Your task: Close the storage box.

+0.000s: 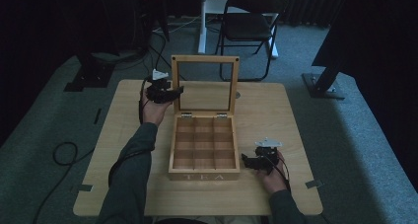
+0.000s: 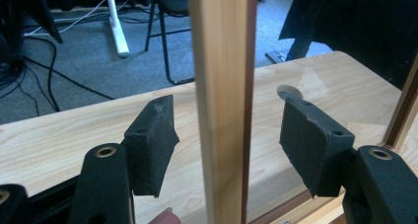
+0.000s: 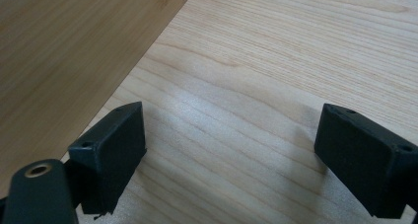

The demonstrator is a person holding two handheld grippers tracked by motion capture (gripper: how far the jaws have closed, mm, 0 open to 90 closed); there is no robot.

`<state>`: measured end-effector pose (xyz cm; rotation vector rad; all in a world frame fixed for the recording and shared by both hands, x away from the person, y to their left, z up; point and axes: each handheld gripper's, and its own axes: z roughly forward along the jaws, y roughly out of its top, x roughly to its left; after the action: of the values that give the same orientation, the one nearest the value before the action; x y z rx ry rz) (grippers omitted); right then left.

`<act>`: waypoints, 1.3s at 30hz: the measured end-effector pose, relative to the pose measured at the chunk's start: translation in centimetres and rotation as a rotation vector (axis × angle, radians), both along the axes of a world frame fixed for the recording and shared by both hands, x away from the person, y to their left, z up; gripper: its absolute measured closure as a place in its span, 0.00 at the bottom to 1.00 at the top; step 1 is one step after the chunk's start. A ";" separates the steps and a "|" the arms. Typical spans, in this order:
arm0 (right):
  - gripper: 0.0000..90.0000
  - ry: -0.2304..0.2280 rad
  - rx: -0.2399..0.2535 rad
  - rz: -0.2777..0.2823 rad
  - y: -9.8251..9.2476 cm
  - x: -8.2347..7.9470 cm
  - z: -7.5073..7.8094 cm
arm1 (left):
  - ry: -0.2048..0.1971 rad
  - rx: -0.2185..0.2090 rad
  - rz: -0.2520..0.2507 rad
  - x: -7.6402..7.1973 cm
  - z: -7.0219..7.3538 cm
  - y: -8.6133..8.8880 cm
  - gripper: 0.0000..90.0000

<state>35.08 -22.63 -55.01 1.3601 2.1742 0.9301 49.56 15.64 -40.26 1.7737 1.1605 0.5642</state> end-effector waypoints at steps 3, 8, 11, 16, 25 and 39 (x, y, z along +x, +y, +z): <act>0.13 0.000 0.000 0.000 0.0 0.0 0.0 | 0.002 -0.008 -0.013 0.3 0.1 -0.4 0.44; 0.13 0.000 0.000 -0.002 0.0 0.0 0.0 | 0.000 -0.005 -0.016 0.5 -0.1 -0.9 0.44; 0.13 0.000 0.000 -0.004 0.0 -0.1 0.0 | 0.002 -0.013 -0.013 0.9 -0.1 -1.0 0.43; 0.13 0.000 0.000 -0.003 0.0 -0.1 0.0 | 0.009 -0.019 -0.021 1.1 -0.1 -1.1 0.43; 0.13 0.000 0.000 -0.003 0.0 -0.1 0.0 | 0.007 -0.049 -0.018 -0.2 0.3 -0.8 0.47; 0.13 0.000 0.000 -0.004 0.0 -0.1 0.0 | -0.038 -0.113 -0.079 -4.0 0.4 0.2 0.47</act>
<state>35.00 -22.62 -55.01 1.3637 2.1709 0.9288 45.58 15.83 -39.86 1.6968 1.0706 0.4746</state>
